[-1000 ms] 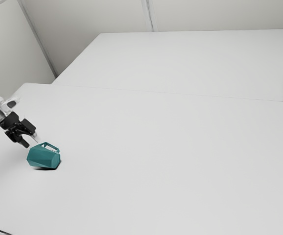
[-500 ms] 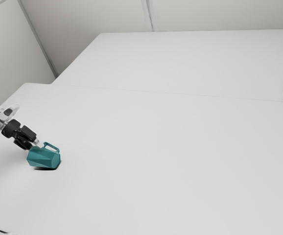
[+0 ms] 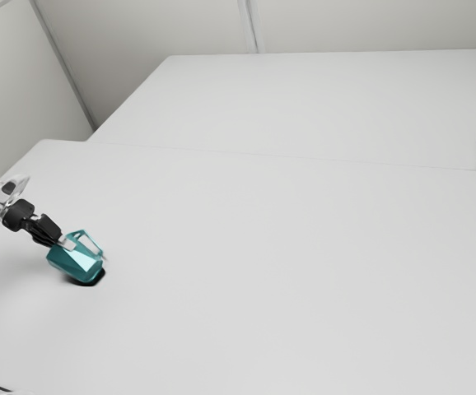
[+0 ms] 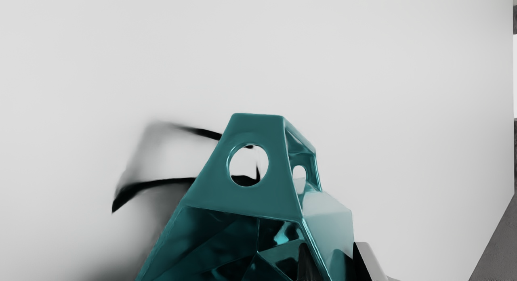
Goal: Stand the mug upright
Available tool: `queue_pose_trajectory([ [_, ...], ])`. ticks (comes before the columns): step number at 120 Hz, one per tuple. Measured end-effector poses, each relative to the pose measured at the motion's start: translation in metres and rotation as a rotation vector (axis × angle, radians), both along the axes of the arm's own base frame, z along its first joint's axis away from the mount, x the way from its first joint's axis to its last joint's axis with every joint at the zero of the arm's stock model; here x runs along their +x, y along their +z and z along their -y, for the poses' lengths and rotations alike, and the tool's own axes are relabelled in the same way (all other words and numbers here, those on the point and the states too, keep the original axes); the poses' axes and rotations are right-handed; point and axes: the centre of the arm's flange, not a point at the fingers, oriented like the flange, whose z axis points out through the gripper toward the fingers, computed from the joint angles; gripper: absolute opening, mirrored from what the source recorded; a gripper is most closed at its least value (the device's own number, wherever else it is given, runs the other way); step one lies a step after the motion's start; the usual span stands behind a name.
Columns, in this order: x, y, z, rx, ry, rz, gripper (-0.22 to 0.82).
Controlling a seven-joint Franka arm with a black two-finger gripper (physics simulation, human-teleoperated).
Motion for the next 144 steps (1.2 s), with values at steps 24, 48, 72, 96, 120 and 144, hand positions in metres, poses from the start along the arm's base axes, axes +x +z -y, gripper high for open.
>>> queue_pose_trajectory([
  [24, 0.004, 0.004, 0.006, -0.010, -0.015, 0.025, -0.15],
  [48, 0.012, 0.028, 0.024, -0.001, -0.049, 0.067, -0.16],
  [72, 0.044, 0.082, 0.086, 0.054, -0.179, 0.125, -0.17],
  [96, 0.084, 0.121, 0.184, 0.204, -0.356, 0.157, -0.17],
  [120, 0.097, 0.122, 0.271, 0.412, -0.501, 0.116, -0.18],
  [144, 0.102, 0.104, 0.354, 0.639, -0.601, 0.081, -0.18],
])
